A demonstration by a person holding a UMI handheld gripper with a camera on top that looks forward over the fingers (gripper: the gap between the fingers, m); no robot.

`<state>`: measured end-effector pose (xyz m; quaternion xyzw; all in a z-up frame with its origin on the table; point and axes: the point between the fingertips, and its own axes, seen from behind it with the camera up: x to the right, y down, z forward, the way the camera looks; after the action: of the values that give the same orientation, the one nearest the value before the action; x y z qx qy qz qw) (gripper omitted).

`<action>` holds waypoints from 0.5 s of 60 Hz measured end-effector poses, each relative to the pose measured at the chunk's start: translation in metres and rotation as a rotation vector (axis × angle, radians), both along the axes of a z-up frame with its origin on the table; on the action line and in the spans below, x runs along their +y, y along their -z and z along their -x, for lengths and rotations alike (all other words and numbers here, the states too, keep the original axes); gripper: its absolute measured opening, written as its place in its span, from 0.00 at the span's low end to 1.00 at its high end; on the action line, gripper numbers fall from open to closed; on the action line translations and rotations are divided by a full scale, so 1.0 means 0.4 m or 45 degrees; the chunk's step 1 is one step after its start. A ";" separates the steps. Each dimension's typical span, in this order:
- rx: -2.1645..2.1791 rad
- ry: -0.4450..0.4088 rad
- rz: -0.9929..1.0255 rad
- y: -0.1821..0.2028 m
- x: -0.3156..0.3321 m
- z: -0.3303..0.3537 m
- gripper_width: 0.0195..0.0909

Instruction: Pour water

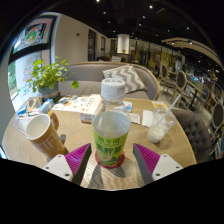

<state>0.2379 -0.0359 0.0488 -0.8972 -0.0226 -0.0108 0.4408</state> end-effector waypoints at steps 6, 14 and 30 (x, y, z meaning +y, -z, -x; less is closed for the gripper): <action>-0.011 0.032 0.023 -0.076 -0.095 0.023 0.92; -0.040 0.061 0.055 -0.188 -0.243 0.074 0.92; -0.035 0.080 0.063 -0.335 -0.459 0.176 0.93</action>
<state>0.1676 -0.2195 0.1829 -0.9079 -0.0006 -0.0365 0.4176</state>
